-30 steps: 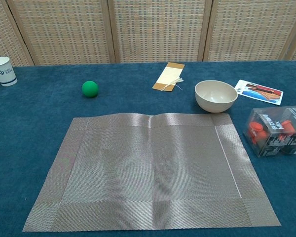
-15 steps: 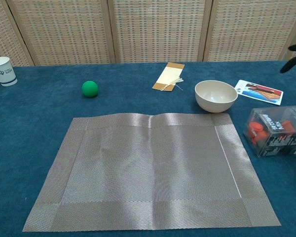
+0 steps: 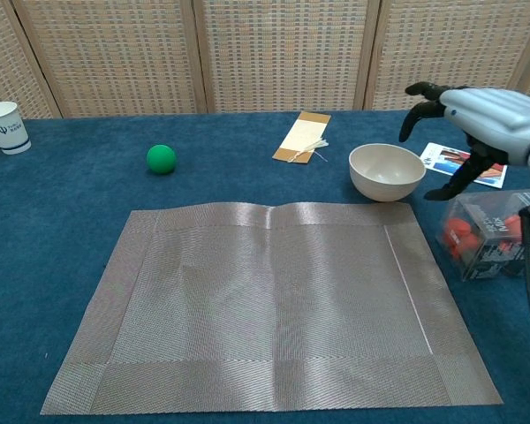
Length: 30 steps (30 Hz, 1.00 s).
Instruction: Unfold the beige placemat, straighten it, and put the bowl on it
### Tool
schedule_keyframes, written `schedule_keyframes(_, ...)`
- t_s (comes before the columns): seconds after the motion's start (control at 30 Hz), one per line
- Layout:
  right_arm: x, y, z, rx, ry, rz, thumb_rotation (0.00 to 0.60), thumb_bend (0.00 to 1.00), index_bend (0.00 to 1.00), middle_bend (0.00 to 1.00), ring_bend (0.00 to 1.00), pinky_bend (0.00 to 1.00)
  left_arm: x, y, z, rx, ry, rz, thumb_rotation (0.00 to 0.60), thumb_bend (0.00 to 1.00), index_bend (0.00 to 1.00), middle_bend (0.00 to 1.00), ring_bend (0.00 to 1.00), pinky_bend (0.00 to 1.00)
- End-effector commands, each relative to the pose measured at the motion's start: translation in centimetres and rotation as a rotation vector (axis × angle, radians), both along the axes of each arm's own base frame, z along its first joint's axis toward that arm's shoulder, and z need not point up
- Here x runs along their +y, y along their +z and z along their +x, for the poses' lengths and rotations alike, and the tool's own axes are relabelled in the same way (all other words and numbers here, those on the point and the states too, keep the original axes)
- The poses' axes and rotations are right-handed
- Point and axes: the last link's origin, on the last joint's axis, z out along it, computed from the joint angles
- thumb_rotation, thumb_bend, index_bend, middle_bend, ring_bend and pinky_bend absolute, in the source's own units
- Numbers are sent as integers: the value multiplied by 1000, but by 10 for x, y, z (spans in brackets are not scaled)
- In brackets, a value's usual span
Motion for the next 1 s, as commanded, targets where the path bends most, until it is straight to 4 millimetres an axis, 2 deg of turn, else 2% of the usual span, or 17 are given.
schedule_keyframes(0.03,-8,-12,11,9,-3,19,600,304,364,77,0,0,2,1,0,-3,-1,4,600,232,0,0,0,0)
schedule_keyframes(0.17,-13,-19,14,23,-11,33,600,346,362,77,0,0,2,1,-2,-10,1,3,600,232,0,0,0,0)
schedule_keyframes(0.57,-30,-34,4,39,-78,67,600,418,361,76,0,0,5,-1,-3,-10,7,-5,600,232,0,0,0,0)
schedule_keyframes(0.8,-44,-41,-3,39,-105,89,600,507,362,79,0,0,5,-1,-3,-6,9,0,600,232,0,0,0,0)
schedule_keyframes(1.0,-52,-49,-10,46,-117,112,600,527,365,81,0,0,7,0,-4,-14,19,13,600,232,0,0,0,0)
